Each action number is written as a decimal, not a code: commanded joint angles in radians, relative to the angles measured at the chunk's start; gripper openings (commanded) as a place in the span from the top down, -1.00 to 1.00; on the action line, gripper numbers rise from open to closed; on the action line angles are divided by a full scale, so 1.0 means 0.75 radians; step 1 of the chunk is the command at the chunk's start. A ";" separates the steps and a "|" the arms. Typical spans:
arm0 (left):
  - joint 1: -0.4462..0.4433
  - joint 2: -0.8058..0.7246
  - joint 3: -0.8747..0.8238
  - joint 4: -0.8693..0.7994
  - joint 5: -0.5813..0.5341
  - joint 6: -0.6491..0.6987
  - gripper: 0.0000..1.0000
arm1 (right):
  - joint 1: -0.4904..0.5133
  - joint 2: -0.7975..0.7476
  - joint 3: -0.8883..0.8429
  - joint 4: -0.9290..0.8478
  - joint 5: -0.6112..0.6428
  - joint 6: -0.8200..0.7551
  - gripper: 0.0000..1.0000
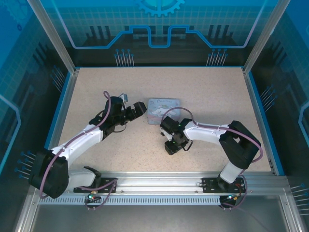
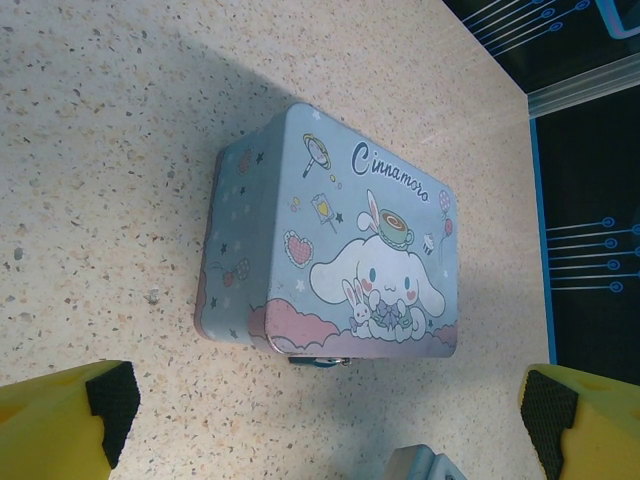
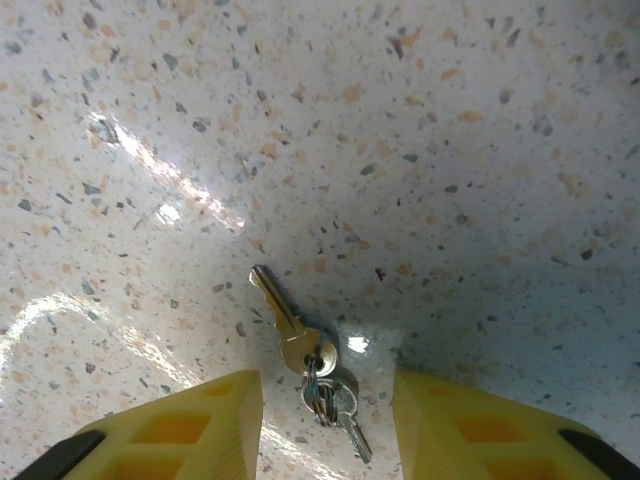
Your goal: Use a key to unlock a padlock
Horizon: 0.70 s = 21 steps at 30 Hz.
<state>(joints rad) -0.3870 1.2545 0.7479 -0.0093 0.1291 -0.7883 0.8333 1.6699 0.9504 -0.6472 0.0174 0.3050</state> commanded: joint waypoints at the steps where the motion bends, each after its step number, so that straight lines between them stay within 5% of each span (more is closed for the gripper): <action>1: 0.011 0.020 0.005 0.029 0.028 -0.021 -0.98 | 0.015 0.033 0.041 -0.018 -0.034 -0.026 0.20; 13: 0.012 0.025 0.011 0.031 0.023 -0.021 -0.98 | 0.040 0.072 0.012 -0.020 -0.013 -0.014 0.31; 21: 0.011 0.031 0.010 0.037 0.022 -0.029 -0.98 | 0.080 0.078 -0.013 0.004 0.016 0.033 0.59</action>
<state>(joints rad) -0.3870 1.2655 0.7479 -0.0090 0.1291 -0.7883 0.8612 1.6966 0.9680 -0.6483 0.0593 0.3080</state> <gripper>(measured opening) 0.989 0.213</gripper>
